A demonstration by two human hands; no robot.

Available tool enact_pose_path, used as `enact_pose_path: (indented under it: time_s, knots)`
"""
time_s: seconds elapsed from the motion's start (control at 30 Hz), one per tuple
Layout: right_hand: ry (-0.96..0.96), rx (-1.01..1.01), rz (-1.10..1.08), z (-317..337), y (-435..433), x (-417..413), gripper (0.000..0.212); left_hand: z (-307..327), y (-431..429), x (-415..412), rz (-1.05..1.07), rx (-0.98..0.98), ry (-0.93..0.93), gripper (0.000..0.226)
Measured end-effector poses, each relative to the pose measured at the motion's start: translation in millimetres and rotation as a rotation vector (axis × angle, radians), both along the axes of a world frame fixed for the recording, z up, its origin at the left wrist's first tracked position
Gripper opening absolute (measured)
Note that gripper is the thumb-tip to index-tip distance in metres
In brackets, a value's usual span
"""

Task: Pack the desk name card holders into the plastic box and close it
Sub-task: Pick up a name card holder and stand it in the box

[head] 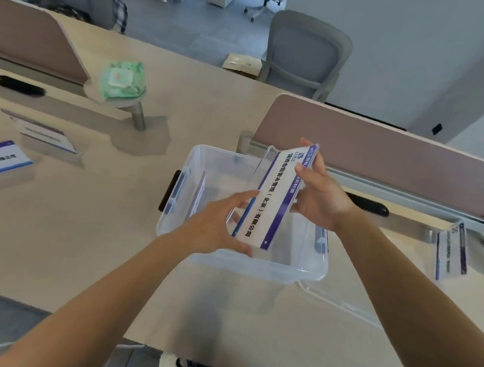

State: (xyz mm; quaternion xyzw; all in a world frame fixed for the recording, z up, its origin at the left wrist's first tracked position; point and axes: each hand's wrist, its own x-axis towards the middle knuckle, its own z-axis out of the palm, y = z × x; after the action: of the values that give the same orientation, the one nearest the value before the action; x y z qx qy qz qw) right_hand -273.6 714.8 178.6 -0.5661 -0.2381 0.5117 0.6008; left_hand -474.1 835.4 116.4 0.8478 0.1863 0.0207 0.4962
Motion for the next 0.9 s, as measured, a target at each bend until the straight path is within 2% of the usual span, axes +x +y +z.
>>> enact_pose_path:
  time_s: [0.07,0.2,0.27,0.4,0.53,0.6,0.67,0.73,0.8,0.83,0.9]
  knots:
    - [0.055,0.034,0.006,-16,10,3,0.065,-3,14,-2,-0.009,0.012,0.038,0.107]
    - [0.194,0.06,0.123,-51,37,12,0.098,-5,40,-7,0.015,0.056,0.126,0.112]
    - [0.228,0.074,0.164,-65,50,11,0.106,-8,49,-7,0.025,0.07,0.147,0.115]
    - [0.3,0.1,0.084,-85,72,-4,0.098,-19,63,1,0.013,0.038,0.16,0.113]
    - [0.353,0.054,-0.091,-103,90,-9,0.112,-29,85,9,-0.031,0.027,0.179,0.101]
    - [0.339,0.052,-0.142,-109,93,-5,0.104,-27,102,8,-0.098,0.131,0.205,0.105]
    - [0.302,0.043,-0.166,-119,93,3,0.088,-34,124,4,-0.133,0.343,0.197,0.108]
    - [0.255,0.009,-0.161,-128,90,8,0.076,-47,139,2,-0.046,0.455,0.224,0.097]
    - [0.208,-0.054,-0.128,-140,92,11,0.079,-62,142,4,0.047,0.515,0.318,0.084]
    - [0.183,-0.092,-0.107,-147,95,11,0.085,-68,142,4,0.075,0.522,0.369,0.079]
    - [0.157,-0.19,-0.089,-163,102,10,0.093,-78,142,2,0.153,0.406,0.387,0.069]
